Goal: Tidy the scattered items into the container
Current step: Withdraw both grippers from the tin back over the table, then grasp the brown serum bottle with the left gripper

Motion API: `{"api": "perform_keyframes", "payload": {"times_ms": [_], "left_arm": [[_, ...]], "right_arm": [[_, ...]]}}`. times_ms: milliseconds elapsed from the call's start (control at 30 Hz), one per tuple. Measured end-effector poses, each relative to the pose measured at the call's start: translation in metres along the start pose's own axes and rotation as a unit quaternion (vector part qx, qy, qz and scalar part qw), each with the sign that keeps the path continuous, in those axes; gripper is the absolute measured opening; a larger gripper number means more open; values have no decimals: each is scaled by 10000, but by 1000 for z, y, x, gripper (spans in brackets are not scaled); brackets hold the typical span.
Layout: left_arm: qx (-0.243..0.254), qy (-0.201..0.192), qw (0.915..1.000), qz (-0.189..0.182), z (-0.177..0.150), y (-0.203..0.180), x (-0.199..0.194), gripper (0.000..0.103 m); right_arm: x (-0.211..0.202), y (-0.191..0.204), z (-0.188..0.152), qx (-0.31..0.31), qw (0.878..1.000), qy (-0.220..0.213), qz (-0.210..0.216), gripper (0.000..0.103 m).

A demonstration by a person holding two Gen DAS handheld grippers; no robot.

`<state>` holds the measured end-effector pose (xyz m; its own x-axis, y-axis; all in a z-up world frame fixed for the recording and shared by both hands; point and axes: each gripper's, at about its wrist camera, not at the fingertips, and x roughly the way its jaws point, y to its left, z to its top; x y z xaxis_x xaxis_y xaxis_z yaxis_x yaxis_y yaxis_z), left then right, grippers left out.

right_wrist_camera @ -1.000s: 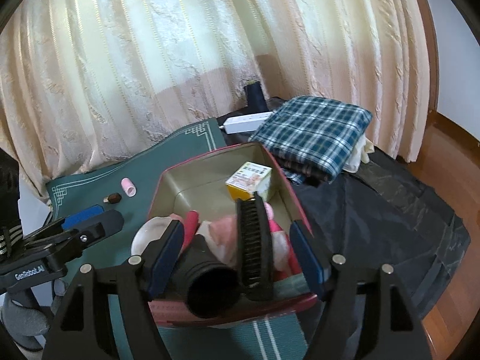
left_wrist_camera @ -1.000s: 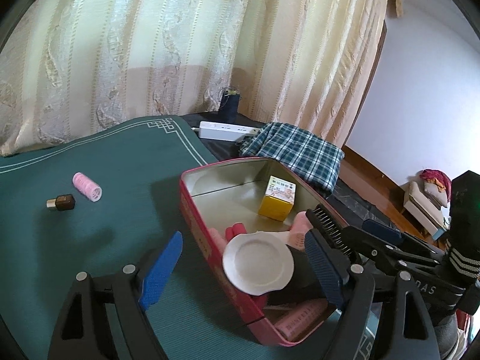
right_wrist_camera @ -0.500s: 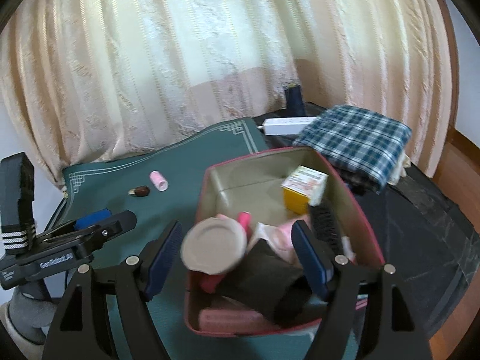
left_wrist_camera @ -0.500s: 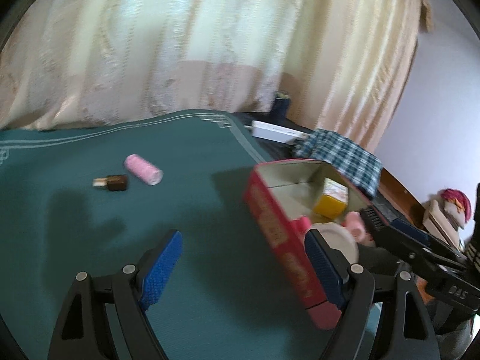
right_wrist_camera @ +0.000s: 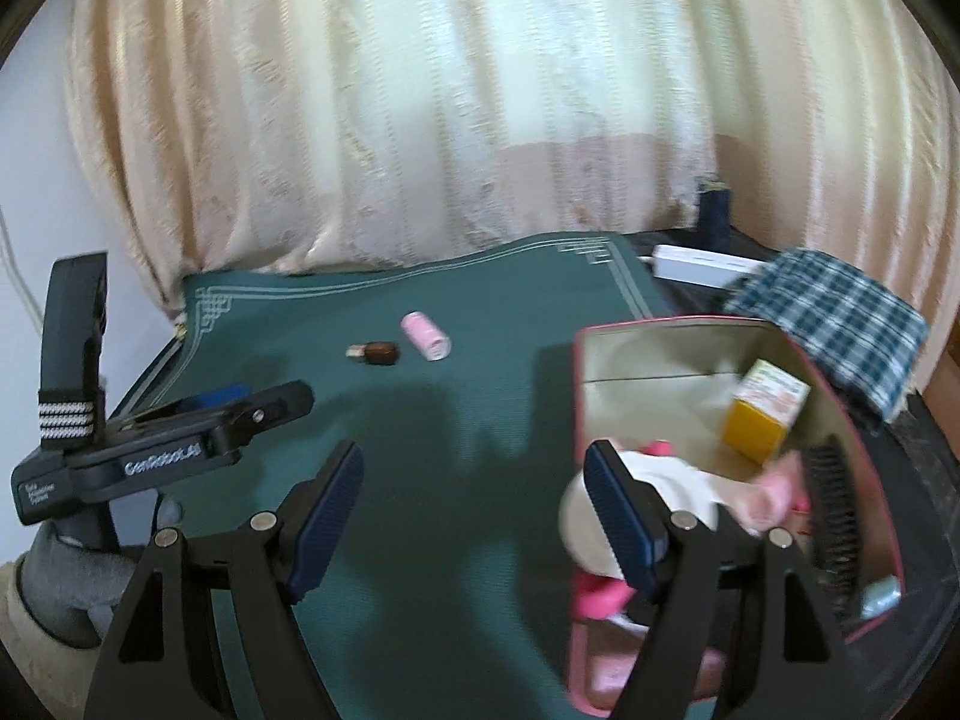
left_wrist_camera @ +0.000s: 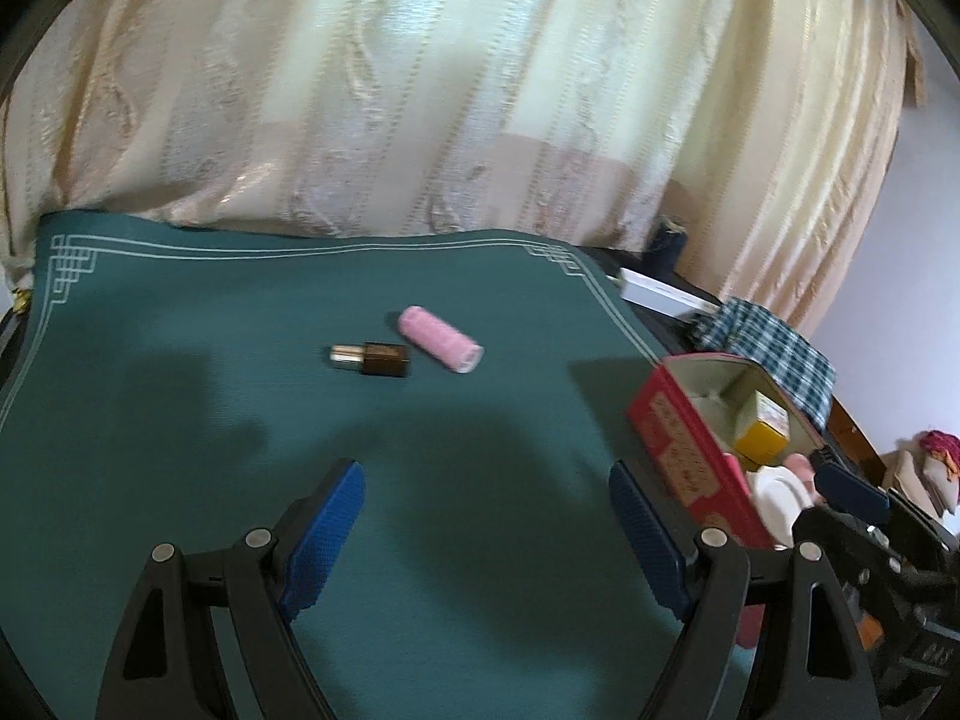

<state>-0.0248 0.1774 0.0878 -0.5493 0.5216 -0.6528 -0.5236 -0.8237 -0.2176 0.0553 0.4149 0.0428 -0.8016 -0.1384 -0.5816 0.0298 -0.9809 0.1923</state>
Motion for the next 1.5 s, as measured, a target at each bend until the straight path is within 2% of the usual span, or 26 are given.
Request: {"api": "perform_keyframes", "payload": {"times_ms": [333,567,767,1200,1500], "left_arm": [[-60,109,9997,203,7,36,17,85],[-79,260,9993,269,21,55,51,85],[45,405,9987,295,37,59,93,85],[210,750,9958,486,55,66,163,85],[490,959,9922,626,62,61,180,85]], "right_arm": [[61,28,2,-97,9983,557,122,79],[96,41,-2,-223,9955,889,246,79],[121,33,-14,-57,9922,1198,345,79],[128,32,-16,12,9889,1360,606,79],[128,33,-17,13,9881,1393,653,79]]}}
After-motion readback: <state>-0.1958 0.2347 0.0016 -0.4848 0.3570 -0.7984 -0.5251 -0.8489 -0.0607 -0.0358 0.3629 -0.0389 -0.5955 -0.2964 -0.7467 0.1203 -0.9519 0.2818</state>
